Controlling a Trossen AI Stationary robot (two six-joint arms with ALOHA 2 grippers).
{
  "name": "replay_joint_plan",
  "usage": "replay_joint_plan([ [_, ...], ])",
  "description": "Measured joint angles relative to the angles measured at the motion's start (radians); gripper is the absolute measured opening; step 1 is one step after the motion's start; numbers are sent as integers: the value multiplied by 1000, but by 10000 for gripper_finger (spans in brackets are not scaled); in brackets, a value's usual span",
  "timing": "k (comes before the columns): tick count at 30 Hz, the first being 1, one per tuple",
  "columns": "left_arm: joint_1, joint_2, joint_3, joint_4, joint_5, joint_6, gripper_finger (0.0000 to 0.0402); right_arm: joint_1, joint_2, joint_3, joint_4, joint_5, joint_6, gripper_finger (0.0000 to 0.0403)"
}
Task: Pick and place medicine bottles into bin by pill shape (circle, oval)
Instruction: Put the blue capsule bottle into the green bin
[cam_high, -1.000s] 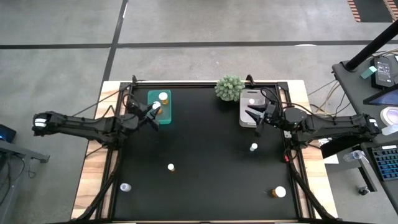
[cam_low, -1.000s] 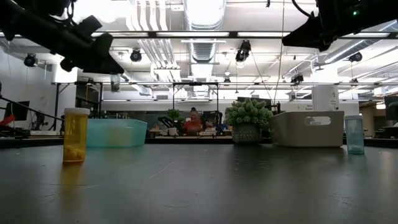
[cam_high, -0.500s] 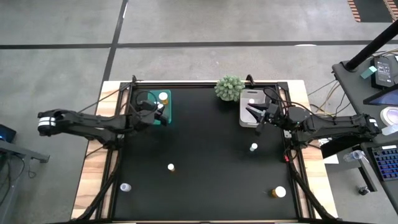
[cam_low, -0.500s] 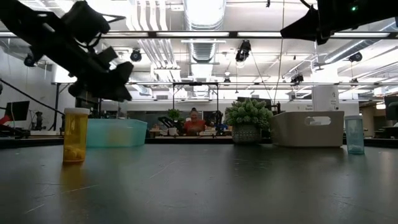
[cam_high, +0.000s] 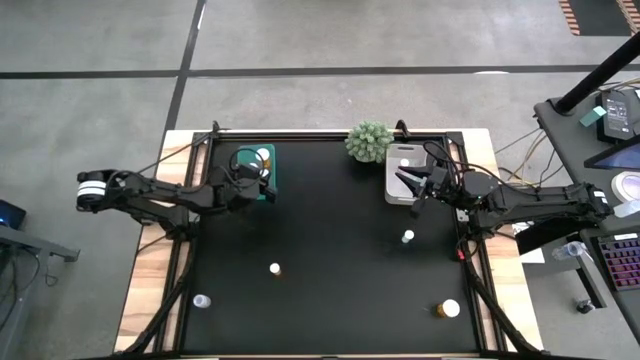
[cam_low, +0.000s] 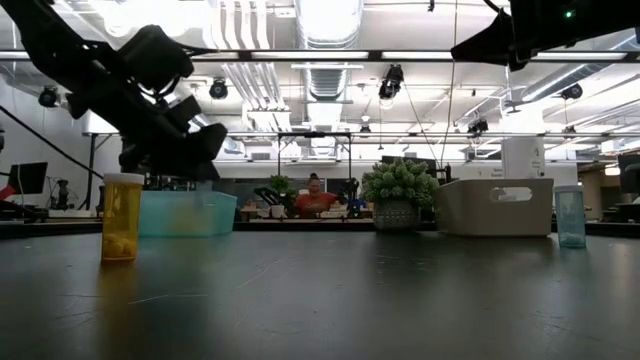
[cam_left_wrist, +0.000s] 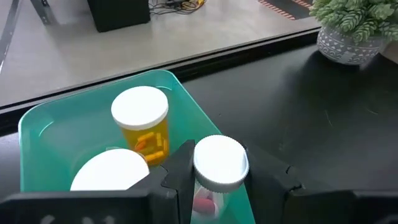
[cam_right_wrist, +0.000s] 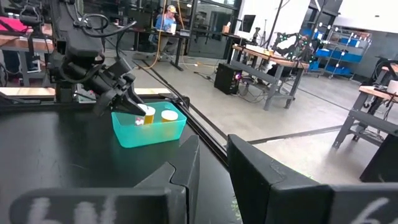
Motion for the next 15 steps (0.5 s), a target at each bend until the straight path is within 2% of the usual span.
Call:
replay_joint_plan([
  [15, 10, 10, -1, 2, 0, 0, 95, 0, 0, 1, -1, 0, -1, 73],
])
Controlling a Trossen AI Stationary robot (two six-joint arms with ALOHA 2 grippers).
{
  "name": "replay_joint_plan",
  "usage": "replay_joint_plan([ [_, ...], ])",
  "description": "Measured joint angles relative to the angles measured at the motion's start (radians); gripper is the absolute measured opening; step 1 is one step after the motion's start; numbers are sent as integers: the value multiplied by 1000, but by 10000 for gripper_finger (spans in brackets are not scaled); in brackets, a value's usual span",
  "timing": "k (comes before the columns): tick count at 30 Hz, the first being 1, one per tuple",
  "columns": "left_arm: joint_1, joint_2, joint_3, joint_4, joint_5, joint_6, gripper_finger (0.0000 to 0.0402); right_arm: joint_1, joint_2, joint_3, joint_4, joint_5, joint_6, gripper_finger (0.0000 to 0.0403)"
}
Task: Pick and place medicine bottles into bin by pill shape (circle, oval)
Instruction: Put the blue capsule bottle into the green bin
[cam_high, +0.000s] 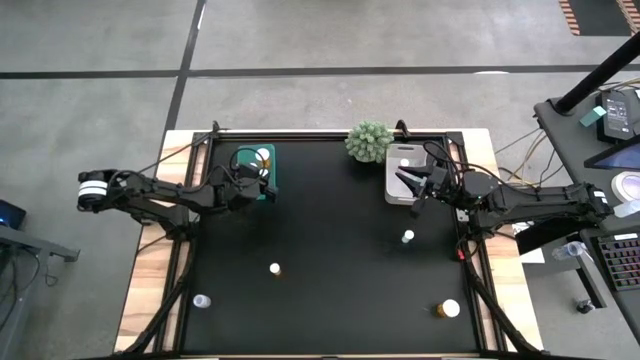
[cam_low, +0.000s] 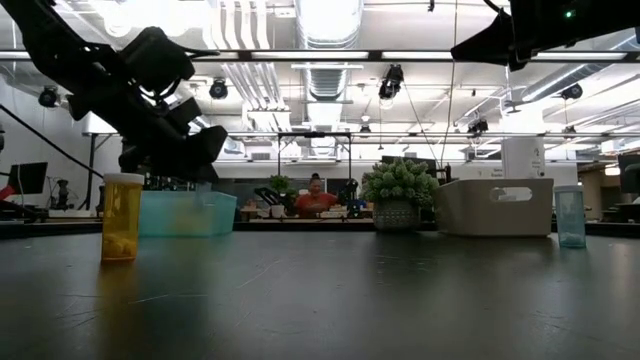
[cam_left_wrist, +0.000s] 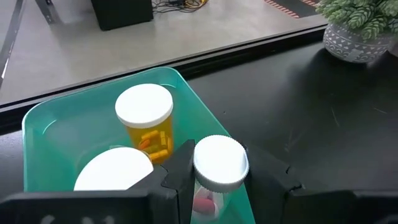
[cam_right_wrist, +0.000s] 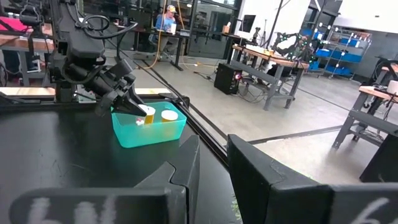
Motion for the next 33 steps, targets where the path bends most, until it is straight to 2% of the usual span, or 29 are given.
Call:
replay_joint_plan([
  [33, 0, 33, -3, 43, -28, 0, 96, 0, 0, 0, -4, 0, -8, 73],
])
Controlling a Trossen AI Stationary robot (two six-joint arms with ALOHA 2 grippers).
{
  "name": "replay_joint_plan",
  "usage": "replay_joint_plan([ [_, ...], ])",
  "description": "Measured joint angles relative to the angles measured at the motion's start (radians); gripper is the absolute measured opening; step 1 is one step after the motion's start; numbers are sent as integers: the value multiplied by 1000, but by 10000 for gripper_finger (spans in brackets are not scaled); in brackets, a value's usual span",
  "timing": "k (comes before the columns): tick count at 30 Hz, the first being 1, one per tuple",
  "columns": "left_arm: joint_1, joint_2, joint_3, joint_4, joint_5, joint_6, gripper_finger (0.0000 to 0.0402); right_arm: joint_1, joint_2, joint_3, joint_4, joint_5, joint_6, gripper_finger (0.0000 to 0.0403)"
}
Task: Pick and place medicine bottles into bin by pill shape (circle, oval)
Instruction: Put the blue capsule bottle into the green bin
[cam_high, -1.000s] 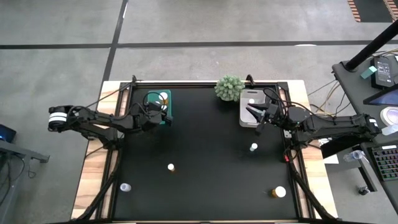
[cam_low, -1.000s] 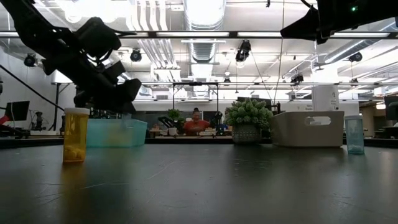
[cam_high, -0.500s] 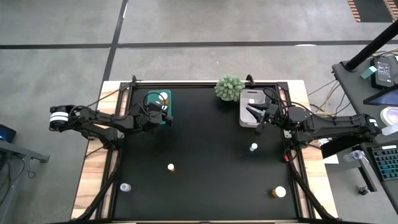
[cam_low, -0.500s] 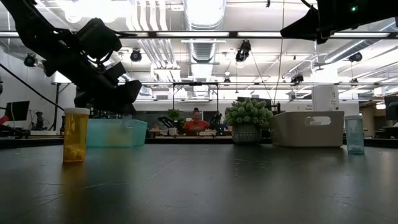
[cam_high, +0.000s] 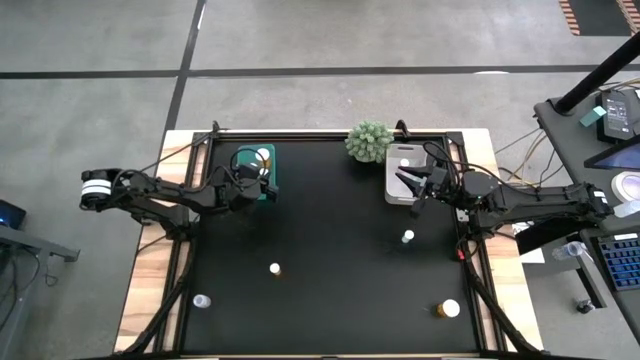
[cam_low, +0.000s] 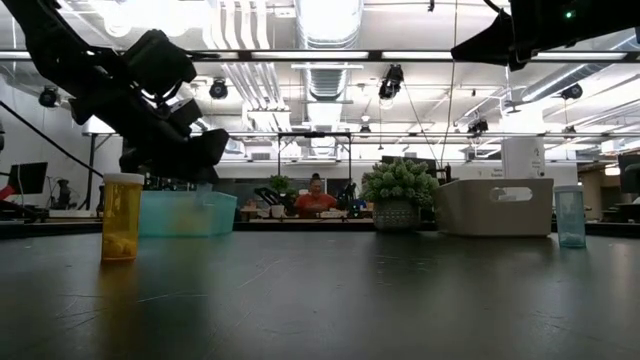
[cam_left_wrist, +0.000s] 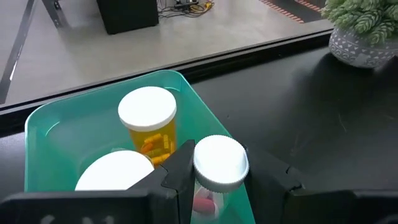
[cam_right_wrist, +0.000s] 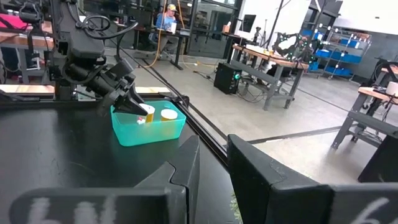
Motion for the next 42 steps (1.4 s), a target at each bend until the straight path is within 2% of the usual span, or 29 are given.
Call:
replay_joint_plan([
  [30, 0, 0, -4, 26, -29, -29, 96, 0, 0, 0, 0, 0, -12, 73],
  [34, 0, 0, -4, 26, -29, -73, 96, 0, 0, 0, -1, 0, -11, 73],
  [42, 0, 0, -4, 26, -29, -81, 126, 0, 0, 0, -1, 0, -10, 73],
])
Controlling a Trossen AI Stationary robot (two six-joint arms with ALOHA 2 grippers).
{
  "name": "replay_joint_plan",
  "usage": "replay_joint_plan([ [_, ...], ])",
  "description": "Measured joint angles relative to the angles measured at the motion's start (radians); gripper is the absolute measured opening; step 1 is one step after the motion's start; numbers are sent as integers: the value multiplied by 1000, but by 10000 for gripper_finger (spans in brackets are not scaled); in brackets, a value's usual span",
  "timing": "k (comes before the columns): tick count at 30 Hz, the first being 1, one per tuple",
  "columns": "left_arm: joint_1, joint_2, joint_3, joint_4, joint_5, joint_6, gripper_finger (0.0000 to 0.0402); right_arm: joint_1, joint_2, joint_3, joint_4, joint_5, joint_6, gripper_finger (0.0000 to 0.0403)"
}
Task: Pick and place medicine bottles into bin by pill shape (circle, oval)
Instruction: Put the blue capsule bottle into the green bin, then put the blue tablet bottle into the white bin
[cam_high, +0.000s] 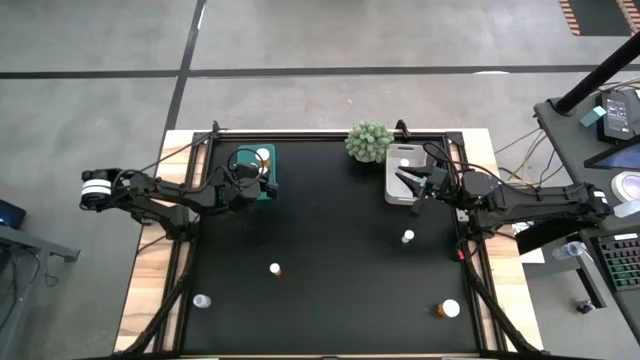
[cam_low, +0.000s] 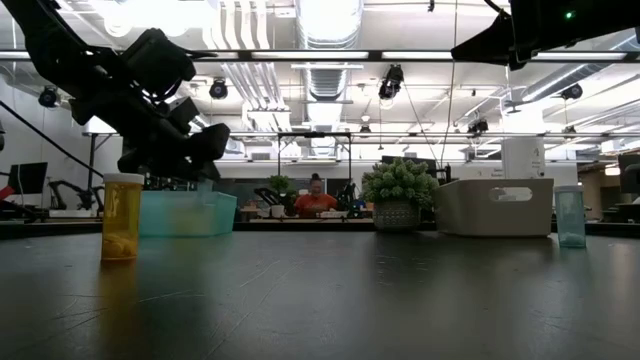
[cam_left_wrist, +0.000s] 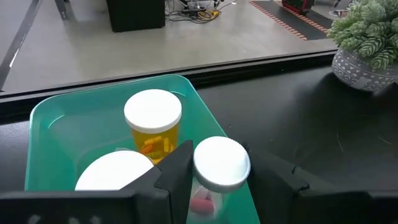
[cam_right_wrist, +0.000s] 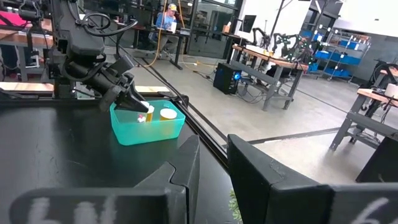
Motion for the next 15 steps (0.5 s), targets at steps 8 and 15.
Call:
replay_joint_plan([
  [8, 0, 0, 0, 0, 0, 0, 146, 0, 0, 0, 0, 0, 2, 73],
  [15, 0, -31, 11, 0, 0, 24, 146, 0, 0, 0, -1, 0, 3, 73],
])
